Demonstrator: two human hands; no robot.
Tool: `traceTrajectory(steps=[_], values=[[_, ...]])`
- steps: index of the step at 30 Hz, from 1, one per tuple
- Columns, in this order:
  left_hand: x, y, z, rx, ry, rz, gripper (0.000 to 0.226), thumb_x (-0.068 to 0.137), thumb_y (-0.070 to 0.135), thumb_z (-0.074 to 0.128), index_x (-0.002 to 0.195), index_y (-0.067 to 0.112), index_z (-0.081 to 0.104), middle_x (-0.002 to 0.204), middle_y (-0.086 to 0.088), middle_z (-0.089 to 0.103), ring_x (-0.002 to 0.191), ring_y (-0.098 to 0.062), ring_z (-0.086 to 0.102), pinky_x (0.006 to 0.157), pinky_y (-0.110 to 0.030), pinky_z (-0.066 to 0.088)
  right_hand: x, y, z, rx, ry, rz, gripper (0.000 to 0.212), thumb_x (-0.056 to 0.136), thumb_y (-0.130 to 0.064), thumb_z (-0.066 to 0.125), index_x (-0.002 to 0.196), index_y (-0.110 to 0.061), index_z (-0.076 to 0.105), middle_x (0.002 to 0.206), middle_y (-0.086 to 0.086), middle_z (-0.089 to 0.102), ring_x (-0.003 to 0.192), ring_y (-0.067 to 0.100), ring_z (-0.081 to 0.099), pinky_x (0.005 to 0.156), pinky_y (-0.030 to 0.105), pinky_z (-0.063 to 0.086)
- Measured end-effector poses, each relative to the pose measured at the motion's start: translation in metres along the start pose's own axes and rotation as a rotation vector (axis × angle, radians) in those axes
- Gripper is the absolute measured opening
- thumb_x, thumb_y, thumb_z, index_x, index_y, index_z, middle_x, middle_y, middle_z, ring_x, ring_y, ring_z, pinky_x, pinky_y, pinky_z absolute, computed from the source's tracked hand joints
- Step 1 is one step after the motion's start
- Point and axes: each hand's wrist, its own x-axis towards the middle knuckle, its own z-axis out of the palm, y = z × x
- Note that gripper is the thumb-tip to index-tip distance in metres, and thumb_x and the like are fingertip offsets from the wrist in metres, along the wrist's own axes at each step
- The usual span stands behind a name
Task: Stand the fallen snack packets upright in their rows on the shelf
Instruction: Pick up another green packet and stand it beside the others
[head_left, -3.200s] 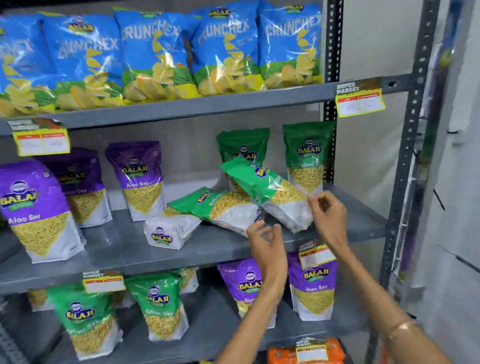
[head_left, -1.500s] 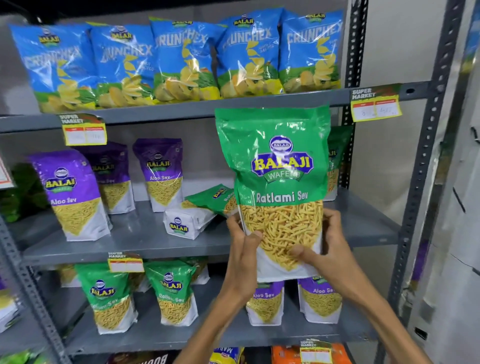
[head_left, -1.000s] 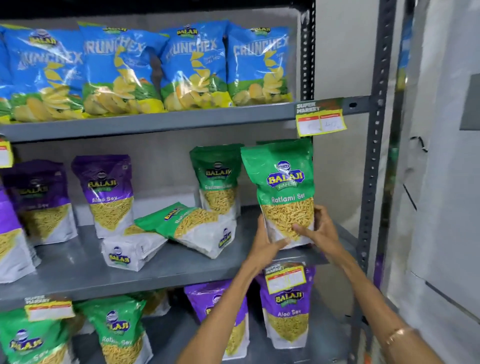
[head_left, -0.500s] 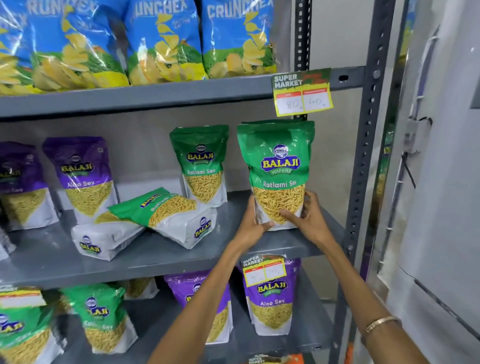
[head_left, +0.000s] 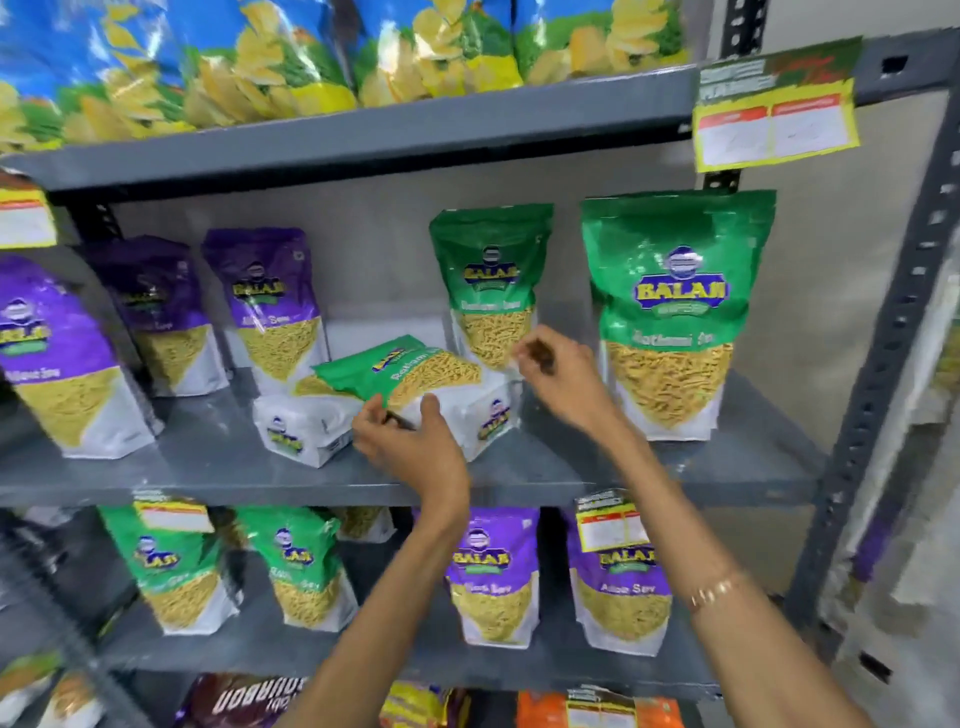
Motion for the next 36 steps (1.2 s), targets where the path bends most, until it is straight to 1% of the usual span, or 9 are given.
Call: traceTrajectory(steps=[4,9,13,15,18,22,24,28,36], values=[[0.055,-0.007,-0.002,0.192,-0.033,-0.369,0.074,0.08,0.032,0.081,0.139,0.0,0.05,0.145,-0.023,0.051,0.132,-0.039,0.052,0.106,-0.041,0.046,0.064,0.005,0.037,-0.073,-0.189,0.213,0.018,0.096,-0.017,0.057,0.105,-0.009,0.071,0.113,0.008,0.073,0.099,0.016,0.063,0.095,0.035,0.051],[0.09,-0.007,-0.002,0.029,-0.386,-0.701,0.068,0.076,0.041,0.083,0.132,0.011,0.058,0.119,-0.01,0.069,0.096,-0.027,0.064,0.067,-0.032,0.051,0.066,0.0,0.059,-0.007,-0.473,0.527,0.025,0.095,-0.042,0.043,0.093,-0.021,0.055,0.089,0.007,0.065,0.075,0.02,0.059,0.06,0.027,0.042],[0.096,-0.007,0.0,0.111,-0.605,-0.717,0.069,0.077,0.03,0.085,0.137,0.014,0.056,0.111,-0.007,0.067,0.091,-0.023,0.065,0.073,-0.033,0.053,0.063,0.012,0.061,0.074,-0.493,0.642,0.053,0.074,-0.074,0.048,0.104,-0.03,0.058,0.109,0.006,0.071,0.102,0.027,0.059,0.1,0.043,0.043],[0.097,-0.01,-0.002,0.06,-0.612,-0.722,0.073,0.069,0.025,0.088,0.134,0.012,0.057,0.115,-0.007,0.071,0.088,-0.023,0.069,0.064,-0.031,0.055,0.059,0.013,0.061,0.086,-0.499,0.607,0.046,0.078,-0.067,0.048,0.099,-0.027,0.058,0.106,0.012,0.068,0.097,0.028,0.061,0.096,0.042,0.046],[0.096,-0.021,-0.009,-0.06,-0.612,-0.634,0.09,0.046,0.028,0.091,0.13,0.009,0.063,0.121,-0.01,0.076,0.11,-0.031,0.073,0.082,-0.043,0.063,0.04,-0.004,0.059,0.172,-0.425,0.544,0.041,0.092,-0.052,0.044,0.123,-0.029,0.057,0.122,0.0,0.056,0.105,0.028,0.062,0.091,0.038,0.05],[0.078,-0.002,-0.044,-0.075,-0.675,-0.304,0.03,0.076,0.007,0.077,0.103,0.013,0.067,0.106,-0.001,0.075,0.1,-0.018,0.069,0.087,-0.03,0.054,-0.007,-0.027,0.062,0.207,-0.164,0.47,0.028,0.088,-0.044,0.056,0.106,-0.026,0.066,0.12,-0.001,0.063,0.107,0.017,0.06,0.085,0.03,0.048],[0.073,0.006,-0.066,-0.032,-0.769,-0.163,0.037,0.079,0.014,0.071,0.115,0.009,0.061,0.108,-0.001,0.073,0.098,-0.011,0.067,0.083,-0.026,0.049,-0.037,-0.045,0.064,0.242,-0.06,0.386,0.02,0.084,-0.04,0.061,0.097,-0.026,0.057,0.102,-0.005,0.059,0.092,0.011,0.055,0.07,0.025,0.04],[0.067,0.02,-0.107,-0.032,-0.88,-0.006,0.041,0.081,0.007,0.064,0.121,0.01,0.052,0.096,0.013,0.067,0.082,0.012,0.064,0.081,-0.016,0.049,-0.092,-0.082,0.078,0.358,0.143,0.201,0.037,0.079,-0.036,0.067,0.108,-0.022,0.051,0.1,-0.01,0.063,0.087,-0.002,0.06,0.077,0.019,0.046],[0.045,0.096,-0.174,-0.163,-1.015,0.239,0.063,0.081,0.007,0.061,0.139,0.024,0.044,0.117,0.027,0.067,0.113,0.002,0.063,0.098,-0.015,0.048,-0.157,-0.172,0.071,0.501,0.284,-0.01,0.049,0.074,-0.042,0.063,0.117,-0.026,0.046,0.099,-0.028,0.066,0.096,-0.003,0.064,0.079,0.015,0.05]])
